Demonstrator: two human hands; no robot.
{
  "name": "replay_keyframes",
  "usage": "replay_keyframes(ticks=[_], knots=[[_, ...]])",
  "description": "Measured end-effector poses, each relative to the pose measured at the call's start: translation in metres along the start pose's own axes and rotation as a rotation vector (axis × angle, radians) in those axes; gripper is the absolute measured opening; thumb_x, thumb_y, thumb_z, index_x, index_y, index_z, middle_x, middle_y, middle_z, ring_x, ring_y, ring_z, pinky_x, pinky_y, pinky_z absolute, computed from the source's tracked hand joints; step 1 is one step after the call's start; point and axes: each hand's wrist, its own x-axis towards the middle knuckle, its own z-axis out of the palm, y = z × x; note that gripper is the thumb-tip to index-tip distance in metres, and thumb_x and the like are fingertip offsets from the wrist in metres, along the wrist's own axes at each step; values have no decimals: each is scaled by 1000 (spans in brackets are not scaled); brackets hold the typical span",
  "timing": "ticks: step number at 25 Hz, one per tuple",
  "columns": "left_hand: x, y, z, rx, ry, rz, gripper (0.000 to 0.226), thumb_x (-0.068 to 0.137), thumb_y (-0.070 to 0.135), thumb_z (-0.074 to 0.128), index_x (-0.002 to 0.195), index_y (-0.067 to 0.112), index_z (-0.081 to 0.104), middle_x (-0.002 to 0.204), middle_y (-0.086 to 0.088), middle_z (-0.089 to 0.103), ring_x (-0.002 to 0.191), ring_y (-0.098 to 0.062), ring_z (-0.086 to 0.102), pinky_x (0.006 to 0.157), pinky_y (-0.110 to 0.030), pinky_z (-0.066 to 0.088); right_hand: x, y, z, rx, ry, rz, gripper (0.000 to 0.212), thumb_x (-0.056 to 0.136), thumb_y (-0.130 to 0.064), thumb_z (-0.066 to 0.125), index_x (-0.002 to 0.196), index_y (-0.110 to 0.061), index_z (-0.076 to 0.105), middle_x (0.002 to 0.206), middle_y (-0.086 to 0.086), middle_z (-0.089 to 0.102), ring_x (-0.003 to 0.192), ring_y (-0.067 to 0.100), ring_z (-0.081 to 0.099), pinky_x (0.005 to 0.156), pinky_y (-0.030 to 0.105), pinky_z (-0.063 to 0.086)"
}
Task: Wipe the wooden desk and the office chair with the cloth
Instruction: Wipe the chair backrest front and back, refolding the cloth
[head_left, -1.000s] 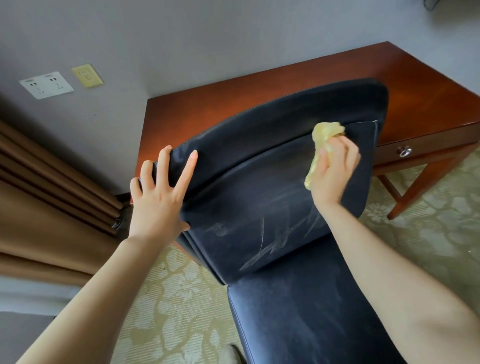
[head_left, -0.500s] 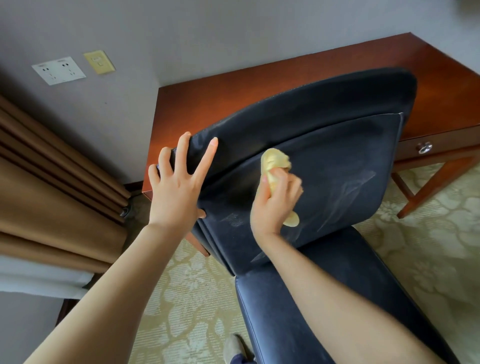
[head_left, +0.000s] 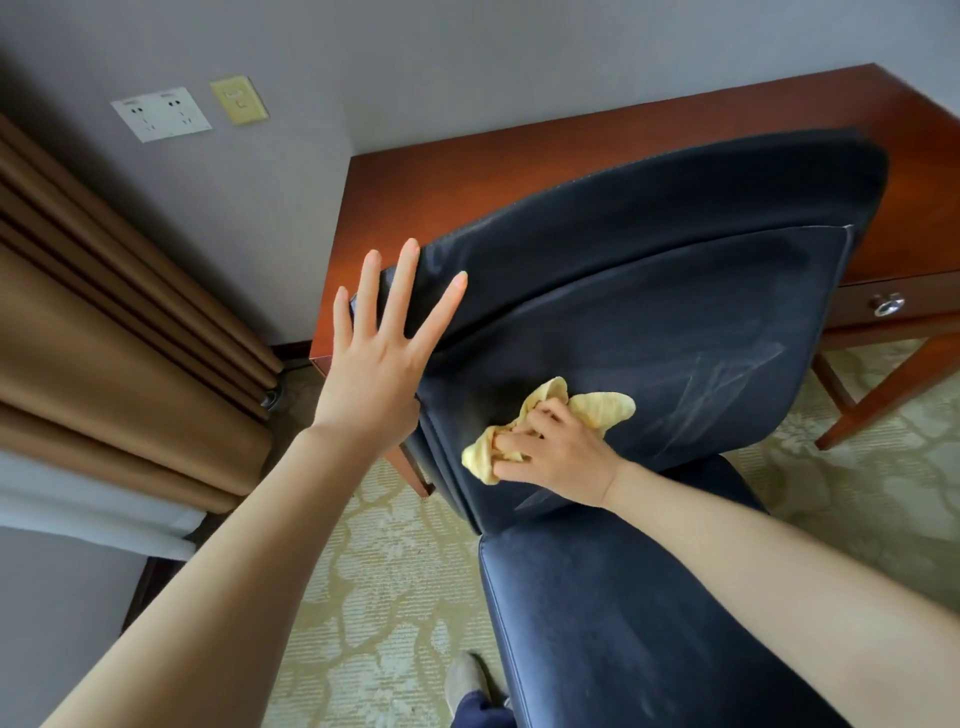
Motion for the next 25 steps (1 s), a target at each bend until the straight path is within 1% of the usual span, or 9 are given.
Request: replay_keyframes(ticks=[2,4,8,10,12,14,18,21,25], knots=[[-12,0,7,12,24,19,119,64,9,81,152,25,1,158,-16,-4,143,-44,-5,111,-61,11,2,11,-8,-6,-74,-157,35,76,5,56,80,-28,66,83,-9,64,65,15,53,67,29,42],[-27,0,13,1,42,18,111,65,8,78,152,22,10,158,-14,3,144,-42,-3,111,-60,11,14,26,-16,-8,-12,-185,33,72,5,63,80,-27,66,79,-7,61,65,17,52,65,30,43],[-54,3,25,-88,47,-79,99,70,3,70,151,17,16,158,-10,7,144,-36,1,112,-56,10,73,50,-24,70,285,116,31,81,6,61,90,-22,73,86,2,66,76,21,42,72,35,39],[-66,9,29,-189,32,-156,94,76,1,65,150,16,10,157,-6,-1,144,-32,-2,114,-53,6,103,48,-23,71,363,251,30,86,4,59,96,-20,74,87,4,69,78,21,41,70,35,39],[-78,15,35,-309,6,-257,90,82,-1,58,148,16,1,155,-1,-7,144,-27,-8,115,-49,2,120,35,-16,115,427,379,30,89,2,55,101,-19,73,89,4,69,77,21,40,65,36,44],[-89,20,42,-404,-17,-345,87,85,-3,54,148,16,-2,154,1,-11,143,-21,-15,116,-45,-2,120,18,-7,149,463,442,29,89,1,58,103,-22,68,89,3,67,76,20,39,62,36,46],[-102,30,56,-516,-74,-428,98,79,-8,52,145,21,-15,154,4,-19,141,-14,-26,117,-41,-9,104,4,8,82,399,309,22,80,-5,73,88,-25,76,101,-7,52,81,18,44,67,35,46],[-106,38,66,-551,-107,-436,97,80,-4,51,144,21,-17,154,4,-21,140,-13,-28,117,-40,-11,103,9,16,65,416,212,20,80,-9,75,88,-28,76,105,-9,54,88,17,48,71,35,46],[-105,47,75,-591,-128,-446,96,80,-3,51,145,20,-15,152,7,-24,141,-13,-27,117,-40,-12,95,14,21,71,436,107,15,81,-12,75,81,-27,73,100,-11,61,92,18,50,79,33,41]])
